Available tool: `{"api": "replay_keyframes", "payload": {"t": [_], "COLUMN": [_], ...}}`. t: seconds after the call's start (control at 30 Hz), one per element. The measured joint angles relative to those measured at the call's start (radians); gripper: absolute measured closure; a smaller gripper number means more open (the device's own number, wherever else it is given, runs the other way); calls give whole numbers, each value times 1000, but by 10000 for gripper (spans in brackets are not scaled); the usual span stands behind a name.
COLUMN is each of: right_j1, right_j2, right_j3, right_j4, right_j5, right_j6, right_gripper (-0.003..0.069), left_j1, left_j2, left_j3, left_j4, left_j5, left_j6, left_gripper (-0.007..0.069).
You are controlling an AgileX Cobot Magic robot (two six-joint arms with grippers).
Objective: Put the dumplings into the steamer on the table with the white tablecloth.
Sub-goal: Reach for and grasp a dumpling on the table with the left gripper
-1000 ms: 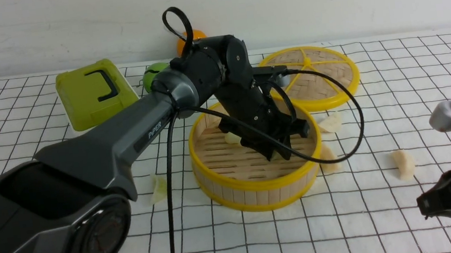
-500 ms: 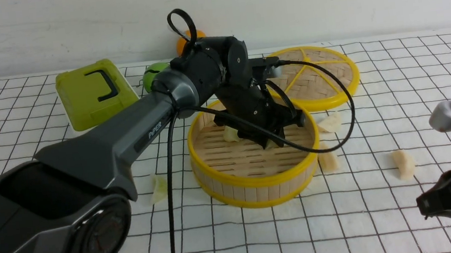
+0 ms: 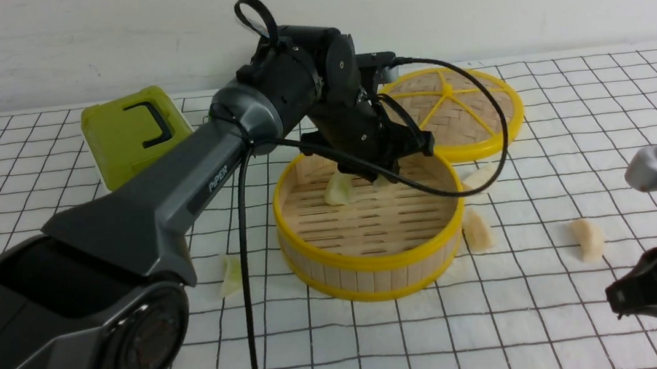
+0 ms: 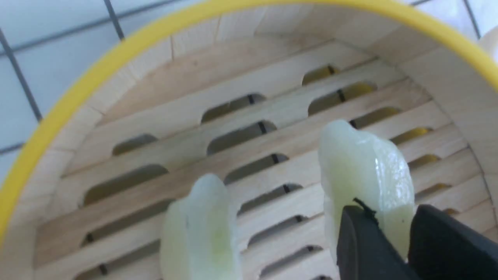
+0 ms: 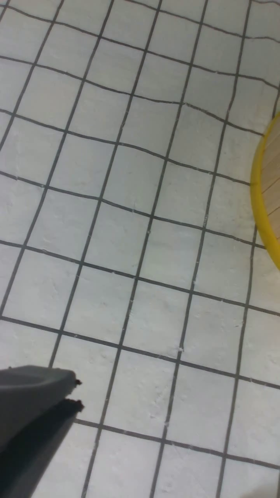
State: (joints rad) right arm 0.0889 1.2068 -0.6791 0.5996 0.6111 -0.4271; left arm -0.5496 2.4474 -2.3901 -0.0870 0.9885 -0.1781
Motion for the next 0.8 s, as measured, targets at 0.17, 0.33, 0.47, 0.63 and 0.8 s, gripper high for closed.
{"api": "replay_keyframes", "payload": {"t": [0.17, 0.33, 0.47, 0.63, 0.8], "right_j1": [0, 0, 0, 0, 0], "right_j2": [0, 0, 0, 0, 0], "right_j3": [0, 0, 0, 0, 0], "right_j4": [0, 2, 7, 7, 15], "right_j5": [0, 0, 0, 0, 0], "right_j6": [0, 0, 0, -4, -23], "right_gripper": [616, 609, 604, 601, 601], "left_j1": [0, 0, 0, 0, 0], "left_j2": [16, 40, 42, 31, -58], "left_j3": [-2, -4, -4, -4, -4], "left_j4": [54, 54, 61, 78, 78], "left_j5": [-9, 6, 13, 46, 63], "left_j6": [-2, -49, -141, -200, -193], "left_gripper": [480, 422, 298, 204, 189]}}
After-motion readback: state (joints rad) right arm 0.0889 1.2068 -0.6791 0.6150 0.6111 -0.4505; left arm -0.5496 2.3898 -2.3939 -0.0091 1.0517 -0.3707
